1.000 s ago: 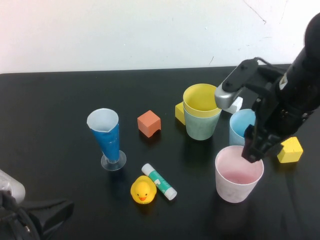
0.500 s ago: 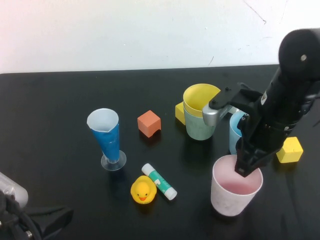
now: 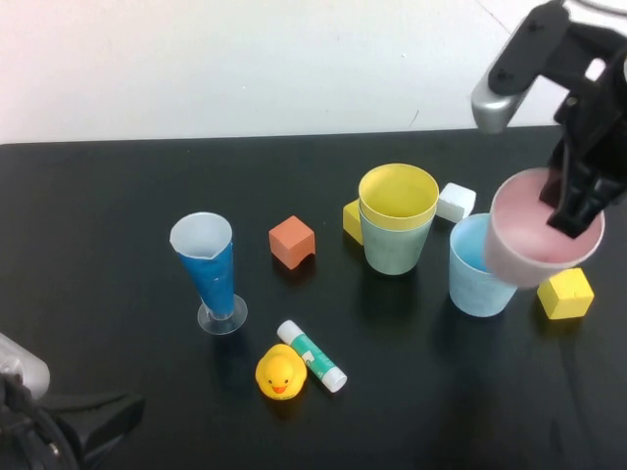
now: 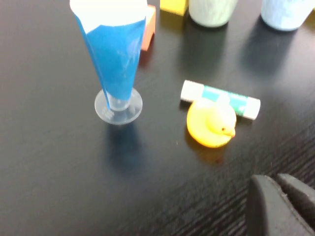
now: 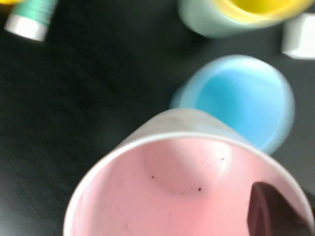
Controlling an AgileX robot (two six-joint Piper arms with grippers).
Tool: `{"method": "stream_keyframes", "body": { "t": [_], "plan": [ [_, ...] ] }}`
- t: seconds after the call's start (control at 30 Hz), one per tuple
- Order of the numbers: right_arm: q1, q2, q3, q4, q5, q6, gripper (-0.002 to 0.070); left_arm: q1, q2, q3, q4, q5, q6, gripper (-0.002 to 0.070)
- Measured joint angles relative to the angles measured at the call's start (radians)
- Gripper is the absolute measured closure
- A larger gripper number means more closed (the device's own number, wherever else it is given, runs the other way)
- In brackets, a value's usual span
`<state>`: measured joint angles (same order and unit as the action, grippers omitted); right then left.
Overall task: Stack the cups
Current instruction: Place the pink cup on the blue cup
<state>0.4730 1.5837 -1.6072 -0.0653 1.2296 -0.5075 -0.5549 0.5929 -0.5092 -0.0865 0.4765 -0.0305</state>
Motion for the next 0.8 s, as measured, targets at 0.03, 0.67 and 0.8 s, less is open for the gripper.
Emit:
{"method": "stream_keyframes", "body": {
  "t": [0.03,0.67,0.8],
  "plan": [
    [0.000,0.010,-0.002,-0.029,-0.009,0.013,0.0659,0.000,0.000,0.000,0.000,-0.006,0.000,0.0673],
    [-0.011,0.187,-0.025,-0.060,-0.148,0.070,0.0645,0.000,0.000,0.000,0.000,-0.014,-0.006,0.0674],
    [-0.013,0.187,-0.097,-0.060,-0.123,0.074,0.0645,0.000,0.000,0.000,0.000,-0.014,-0.006,0.0674]
  ]
}}
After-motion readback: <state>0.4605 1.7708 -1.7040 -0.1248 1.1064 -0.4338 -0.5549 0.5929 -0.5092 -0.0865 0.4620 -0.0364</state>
